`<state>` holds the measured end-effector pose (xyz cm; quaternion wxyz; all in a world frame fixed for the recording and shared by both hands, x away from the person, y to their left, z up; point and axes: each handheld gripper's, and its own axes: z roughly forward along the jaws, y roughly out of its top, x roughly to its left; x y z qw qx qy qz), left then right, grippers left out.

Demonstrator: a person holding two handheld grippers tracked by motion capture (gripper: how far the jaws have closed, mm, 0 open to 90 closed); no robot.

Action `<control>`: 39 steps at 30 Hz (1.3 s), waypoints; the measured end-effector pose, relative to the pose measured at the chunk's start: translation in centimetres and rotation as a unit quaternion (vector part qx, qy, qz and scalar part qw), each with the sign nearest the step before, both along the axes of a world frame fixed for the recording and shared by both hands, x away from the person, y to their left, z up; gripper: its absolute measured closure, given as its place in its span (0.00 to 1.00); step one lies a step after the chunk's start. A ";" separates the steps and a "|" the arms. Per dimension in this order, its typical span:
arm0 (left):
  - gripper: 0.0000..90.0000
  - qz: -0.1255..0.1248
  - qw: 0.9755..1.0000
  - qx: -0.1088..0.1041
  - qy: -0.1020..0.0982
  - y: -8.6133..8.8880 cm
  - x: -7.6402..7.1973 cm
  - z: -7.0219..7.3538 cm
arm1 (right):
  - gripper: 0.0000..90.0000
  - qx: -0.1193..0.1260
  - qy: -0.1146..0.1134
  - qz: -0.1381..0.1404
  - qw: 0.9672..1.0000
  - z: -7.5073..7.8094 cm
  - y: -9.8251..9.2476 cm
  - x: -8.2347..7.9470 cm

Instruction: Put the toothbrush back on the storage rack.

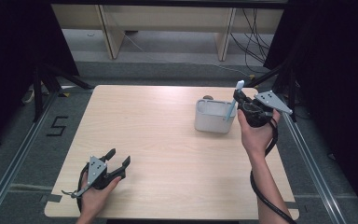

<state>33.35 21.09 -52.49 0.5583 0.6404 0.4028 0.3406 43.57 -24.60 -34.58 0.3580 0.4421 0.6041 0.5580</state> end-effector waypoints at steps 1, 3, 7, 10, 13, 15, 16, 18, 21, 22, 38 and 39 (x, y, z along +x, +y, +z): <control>0.37 0.000 1.000 0.000 0.000 0.0 0.0 0.0 | 0.96 0.001 -0.002 0.000 1.000 0.1 0.0 0.1; 0.37 0.000 1.000 -0.001 0.000 0.0 0.0 0.0 | 0.96 -0.004 -0.005 -0.004 1.000 0.3 0.0 0.1; 0.37 0.000 1.000 -0.001 0.000 0.0 0.0 0.0 | 0.96 -0.002 -0.009 -0.008 1.000 0.6 0.0 0.3; 0.37 0.000 1.000 -0.001 0.000 0.0 0.0 0.0 | 0.96 -0.001 -0.008 -0.009 1.000 0.8 -0.1 0.4; 0.37 0.000 1.000 -0.001 0.000 0.0 0.0 0.0 | 0.96 -0.003 -0.016 -0.013 1.000 0.8 -0.2 0.6; 0.37 0.000 1.000 -0.001 0.000 0.0 0.0 0.0 | 0.96 -0.001 -0.013 -0.014 1.000 0.9 -0.2 0.7; 0.37 0.000 1.000 -0.002 0.000 0.0 0.0 0.0 | 0.96 0.001 -0.011 -0.012 1.000 0.9 -0.3 0.7; 0.37 0.000 1.000 -0.001 0.000 0.0 0.0 0.0 | 0.96 0.002 -0.013 -0.014 1.000 0.9 -0.4 0.8; 0.37 0.000 1.000 -0.001 0.000 0.0 0.0 0.0 | 0.96 -0.002 -0.018 -0.021 1.000 1.1 -0.5 0.9; 0.37 0.000 1.000 -0.001 0.000 0.0 0.0 0.0 | 0.96 -0.002 -0.018 -0.022 1.000 1.1 -0.6 1.0; 0.38 0.002 1.000 0.005 0.008 0.0 -0.1 0.1 | 0.96 -0.002 -0.017 -0.039 0.999 1.0 -1.2 1.9; 0.38 -0.001 1.000 0.001 0.002 0.0 0.0 0.0 | 0.96 0.003 -0.019 -0.042 0.999 0.9 -1.1 1.9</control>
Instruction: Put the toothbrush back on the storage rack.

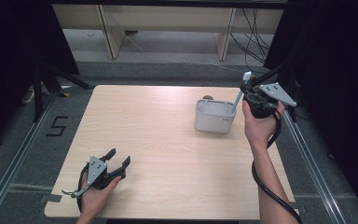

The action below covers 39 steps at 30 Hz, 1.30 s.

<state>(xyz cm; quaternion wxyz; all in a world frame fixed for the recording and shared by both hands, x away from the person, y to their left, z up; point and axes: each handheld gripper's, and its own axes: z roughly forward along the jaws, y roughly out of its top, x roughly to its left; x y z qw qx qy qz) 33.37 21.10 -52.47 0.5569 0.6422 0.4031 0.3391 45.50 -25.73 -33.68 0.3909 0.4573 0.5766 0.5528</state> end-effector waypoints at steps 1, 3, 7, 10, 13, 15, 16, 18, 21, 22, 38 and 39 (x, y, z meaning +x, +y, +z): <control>0.38 0.000 1.000 0.000 0.000 0.0 0.0 0.0 | 0.96 -0.005 0.000 0.001 1.000 0.0 -0.1 0.1; 0.38 0.000 1.000 -0.001 0.000 0.0 0.0 0.0 | 0.96 -0.001 0.004 0.000 1.000 -0.1 -0.1 0.2; 0.38 0.000 1.000 -0.001 0.000 0.0 0.0 0.0 | 0.96 -0.002 0.003 -0.005 1.000 -0.2 -0.1 0.5; 0.38 0.000 1.000 -0.001 0.001 0.0 0.0 0.0 | 0.96 -0.003 0.002 -0.008 1.000 -0.4 -0.1 0.7; 0.38 0.000 1.000 -0.002 0.001 0.0 0.0 0.0 | 0.96 -0.003 0.003 -0.009 1.000 -0.5 -0.2 0.9; 0.38 0.000 1.000 -0.002 0.001 0.0 0.0 0.0 | 0.96 0.000 0.004 -0.009 1.000 -0.6 -0.2 1.1; 0.38 0.000 1.000 -0.002 0.000 0.0 0.0 0.0 | 0.96 -0.006 0.004 -0.012 1.000 -0.7 -0.3 1.1; 0.38 0.000 1.000 -0.003 0.001 0.0 0.0 0.0 | 0.96 -0.002 0.008 -0.012 1.000 -0.7 -0.3 1.2; 0.38 0.004 1.000 0.001 0.009 0.1 -0.1 0.1 | 0.96 0.001 0.012 -0.015 1.000 -0.8 -0.3 1.4; 0.38 0.003 1.000 0.001 0.006 0.1 -0.1 0.1 | 0.96 -0.004 0.009 -0.015 1.000 -0.9 -0.3 1.5; 0.37 0.005 1.000 -0.002 0.009 0.1 -0.1 0.1 | 0.96 -0.004 0.019 -0.021 1.000 -1.6 -0.4 2.4; 0.37 0.005 1.000 -0.002 0.009 0.1 -0.1 0.1 | 0.96 -0.004 0.023 -0.021 1.000 -1.7 -0.4 2.4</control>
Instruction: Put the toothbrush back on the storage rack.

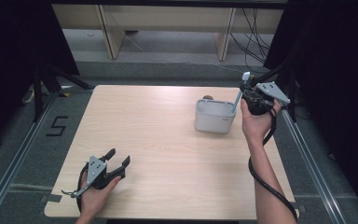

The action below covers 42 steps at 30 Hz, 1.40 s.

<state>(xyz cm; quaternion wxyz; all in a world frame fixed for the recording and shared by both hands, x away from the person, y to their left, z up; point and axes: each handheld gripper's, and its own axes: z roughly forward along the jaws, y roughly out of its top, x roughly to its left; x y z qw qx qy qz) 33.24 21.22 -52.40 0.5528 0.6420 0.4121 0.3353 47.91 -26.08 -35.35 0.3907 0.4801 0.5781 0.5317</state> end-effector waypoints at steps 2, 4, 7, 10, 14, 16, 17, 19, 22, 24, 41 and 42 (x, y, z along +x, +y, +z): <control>0.37 0.000 1.000 0.001 0.000 0.0 0.0 0.0 | 0.96 -0.003 -0.001 -0.001 1.000 -0.1 0.0 0.1; 0.37 0.000 1.000 -0.001 0.000 0.0 0.0 0.0 | 0.96 0.001 0.001 0.000 1.000 -0.2 0.0 0.2; 0.37 0.000 1.000 -0.001 0.001 0.0 0.0 0.0 | 0.96 0.002 0.001 -0.004 1.000 -0.4 0.1 0.3; 0.37 0.000 1.000 -0.002 0.001 0.0 0.0 0.0 | 0.96 0.000 0.001 -0.005 1.000 -0.5 0.1 0.4; 0.37 0.000 1.000 -0.002 0.001 0.0 0.0 0.0 | 0.95 -0.001 0.006 -0.001 1.000 -0.8 0.1 0.6; 0.37 0.000 1.000 -0.002 0.001 0.0 0.0 0.0 | 0.95 -0.004 0.007 -0.003 1.000 -0.8 0.1 0.6; 0.37 0.000 1.000 -0.002 0.001 0.0 0.0 0.0 | 0.95 -0.006 0.009 -0.005 1.000 -0.9 0.0 0.6; 0.37 0.000 1.000 -0.002 0.001 0.0 0.0 0.0 | 0.95 -0.005 0.006 -0.005 1.000 -1.0 0.1 0.7; 0.37 0.000 1.000 -0.002 0.000 0.1 0.0 0.0 | 0.95 -0.003 0.013 -0.004 1.000 -1.2 0.1 0.6; 0.37 0.000 1.000 -0.002 0.000 0.1 0.0 0.0 | 0.95 -0.005 0.012 -0.004 1.000 -1.3 0.1 0.7; 0.37 0.000 1.000 -0.003 -0.001 0.1 0.0 0.0 | 0.95 -0.008 0.024 -0.004 1.000 -2.5 0.2 1.0; 0.37 0.000 1.000 -0.003 0.000 0.1 0.0 0.0 | 0.95 -0.007 0.027 -0.004 1.000 -2.6 0.2 1.0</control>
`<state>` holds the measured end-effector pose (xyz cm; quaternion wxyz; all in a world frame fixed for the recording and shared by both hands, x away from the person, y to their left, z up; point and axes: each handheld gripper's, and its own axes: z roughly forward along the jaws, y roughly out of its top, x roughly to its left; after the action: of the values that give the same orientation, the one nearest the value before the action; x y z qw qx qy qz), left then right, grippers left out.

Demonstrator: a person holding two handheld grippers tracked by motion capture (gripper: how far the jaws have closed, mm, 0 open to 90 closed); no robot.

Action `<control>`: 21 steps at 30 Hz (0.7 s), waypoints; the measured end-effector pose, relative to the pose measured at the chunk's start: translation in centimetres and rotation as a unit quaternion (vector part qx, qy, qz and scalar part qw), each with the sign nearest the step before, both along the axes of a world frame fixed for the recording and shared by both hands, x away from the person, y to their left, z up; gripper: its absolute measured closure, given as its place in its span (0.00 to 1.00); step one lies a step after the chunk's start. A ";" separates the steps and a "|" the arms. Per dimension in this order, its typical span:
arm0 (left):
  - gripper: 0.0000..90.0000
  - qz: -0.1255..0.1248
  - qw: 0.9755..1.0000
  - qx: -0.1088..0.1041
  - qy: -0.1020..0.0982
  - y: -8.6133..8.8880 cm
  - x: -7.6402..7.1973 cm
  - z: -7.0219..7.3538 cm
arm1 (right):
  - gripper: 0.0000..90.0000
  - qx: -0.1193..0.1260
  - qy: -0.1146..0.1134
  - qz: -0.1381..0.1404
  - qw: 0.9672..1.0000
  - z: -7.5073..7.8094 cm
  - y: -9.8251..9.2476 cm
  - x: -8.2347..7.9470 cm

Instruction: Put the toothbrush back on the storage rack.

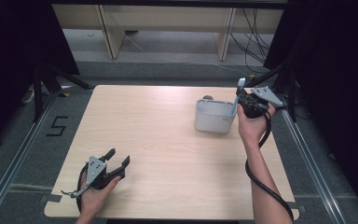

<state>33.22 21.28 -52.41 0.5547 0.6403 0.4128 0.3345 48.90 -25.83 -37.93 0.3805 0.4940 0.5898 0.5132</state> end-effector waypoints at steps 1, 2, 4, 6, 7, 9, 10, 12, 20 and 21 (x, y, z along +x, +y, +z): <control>0.37 0.000 1.000 0.000 0.000 0.0 0.0 0.0 | 0.95 -0.002 -0.001 0.001 1.000 -0.1 0.0 0.0; 0.37 0.000 1.000 0.000 0.000 0.0 0.0 0.0 | 0.95 0.001 0.000 -0.002 1.000 -0.2 0.0 0.0; 0.37 0.000 1.000 0.000 0.000 0.0 0.0 0.0 | 0.95 -0.003 -0.003 -0.001 1.000 -0.4 0.0 0.1; 0.37 0.000 1.000 0.000 0.000 0.0 0.0 0.0 | 0.95 -0.002 0.005 -0.001 1.000 -0.5 0.0 0.1; 0.37 0.000 1.000 -0.001 -0.001 0.0 0.0 0.0 | 0.95 0.003 0.003 -0.004 1.000 -0.6 0.0 0.1; 0.37 0.000 1.000 0.000 -0.001 0.0 0.0 0.0 | 0.95 -0.001 0.008 -0.002 1.000 -0.8 0.0 0.1; 0.37 0.000 1.000 0.000 -0.001 0.0 0.0 0.0 | 0.95 -0.004 0.004 -0.001 1.000 -0.9 -0.1 0.2; 0.37 0.000 1.000 0.000 -0.001 0.0 0.0 0.0 | 0.95 -0.004 0.008 -0.005 1.000 -1.1 -0.1 0.1; 0.37 0.000 1.000 0.000 -0.001 0.0 0.0 0.0 | 0.95 -0.003 0.015 -0.006 1.000 -1.8 -0.1 0.2; 0.37 0.000 1.000 0.000 -0.001 0.0 0.0 0.0 | 0.95 0.000 0.017 -0.003 1.000 -1.9 -0.1 0.2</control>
<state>33.21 21.27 -52.41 0.5549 0.6403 0.4123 0.3349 49.12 -25.92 -39.86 0.3718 0.5044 0.5948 0.5036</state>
